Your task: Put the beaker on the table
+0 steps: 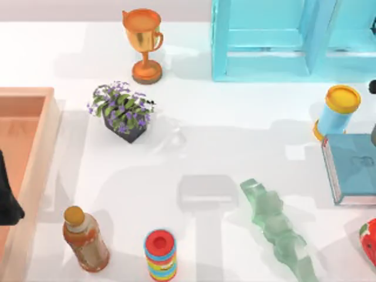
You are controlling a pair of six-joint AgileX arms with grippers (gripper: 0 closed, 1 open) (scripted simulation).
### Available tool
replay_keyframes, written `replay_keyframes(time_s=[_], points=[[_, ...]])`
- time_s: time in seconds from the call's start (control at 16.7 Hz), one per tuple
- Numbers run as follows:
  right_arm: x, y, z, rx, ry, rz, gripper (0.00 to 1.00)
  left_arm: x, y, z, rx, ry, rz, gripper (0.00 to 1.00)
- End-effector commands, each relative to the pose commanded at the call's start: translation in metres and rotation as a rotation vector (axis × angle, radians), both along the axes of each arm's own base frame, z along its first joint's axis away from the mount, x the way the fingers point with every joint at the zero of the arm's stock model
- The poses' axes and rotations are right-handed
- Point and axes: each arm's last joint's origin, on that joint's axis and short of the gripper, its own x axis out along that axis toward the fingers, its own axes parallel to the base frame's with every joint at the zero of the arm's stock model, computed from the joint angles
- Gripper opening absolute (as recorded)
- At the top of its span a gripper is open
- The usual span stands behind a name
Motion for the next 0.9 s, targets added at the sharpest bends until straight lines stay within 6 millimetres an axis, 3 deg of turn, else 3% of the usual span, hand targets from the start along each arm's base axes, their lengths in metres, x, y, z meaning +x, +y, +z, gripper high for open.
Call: replay_keyframes(time_s=[0.12, 0.3, 0.54, 0.72, 0.9], points=[[0.008, 0.034, 0.004, -0.007, -0.005, 0.007, 0.0, 0.0, 0.0, 0.0, 0.0, 0.0, 0.0, 1.0], [0.013, 0.103, 0.007, -0.015, -0.002, 0.023, 0.0, 0.0, 0.0, 0.0, 0.0, 0.0, 0.0, 1.0], [0.004, 0.193, 0.005, -0.025, 0.01, 0.048, 0.0, 0.0, 0.0, 0.0, 0.0, 0.0, 0.0, 1.0], [-0.002, 0.228, 0.008, -0.022, -0.003, 0.039, 0.0, 0.0, 0.0, 0.0, 0.0, 0.0, 0.0, 1.0], [0.003, 0.235, 0.015, -0.011, -0.031, 0.006, 0.0, 0.0, 0.0, 0.0, 0.0, 0.0, 0.0, 1.0]])
